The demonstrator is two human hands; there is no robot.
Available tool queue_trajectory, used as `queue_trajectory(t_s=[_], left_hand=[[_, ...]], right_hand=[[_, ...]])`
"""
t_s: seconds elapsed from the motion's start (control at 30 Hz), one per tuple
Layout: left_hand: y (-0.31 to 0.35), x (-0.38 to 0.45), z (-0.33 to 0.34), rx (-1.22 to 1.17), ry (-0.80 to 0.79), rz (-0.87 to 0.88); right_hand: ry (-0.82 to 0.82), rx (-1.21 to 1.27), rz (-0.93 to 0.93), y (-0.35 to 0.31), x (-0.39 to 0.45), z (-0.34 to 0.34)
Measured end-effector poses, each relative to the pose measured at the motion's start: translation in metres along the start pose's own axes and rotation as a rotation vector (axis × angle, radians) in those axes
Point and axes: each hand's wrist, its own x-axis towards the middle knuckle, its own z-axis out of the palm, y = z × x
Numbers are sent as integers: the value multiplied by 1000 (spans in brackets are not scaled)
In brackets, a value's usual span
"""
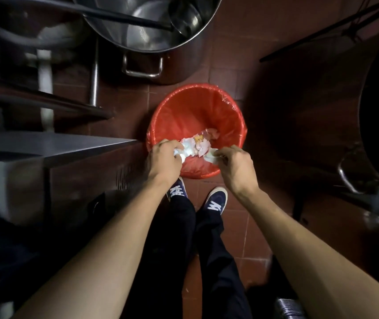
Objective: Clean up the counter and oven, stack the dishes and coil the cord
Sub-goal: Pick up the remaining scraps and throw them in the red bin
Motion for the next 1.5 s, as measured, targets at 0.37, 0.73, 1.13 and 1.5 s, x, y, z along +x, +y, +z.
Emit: queue_trajectory(t_s=[0.37,0.73,1.13,1.5], left_hand=[[-30,54,63,-12,-110,11],[-23,29,43,134,-211,15],[47,-73,-78,190,-213,73],[114,-178,-158,376,-54,302]], right_hand=[[-136,-2,36,42,50,60],[-222,-63,108,38,38,47],[-73,-76,-13,-70,-54,-92],[64,-17,-237,-112,-151,-208]])
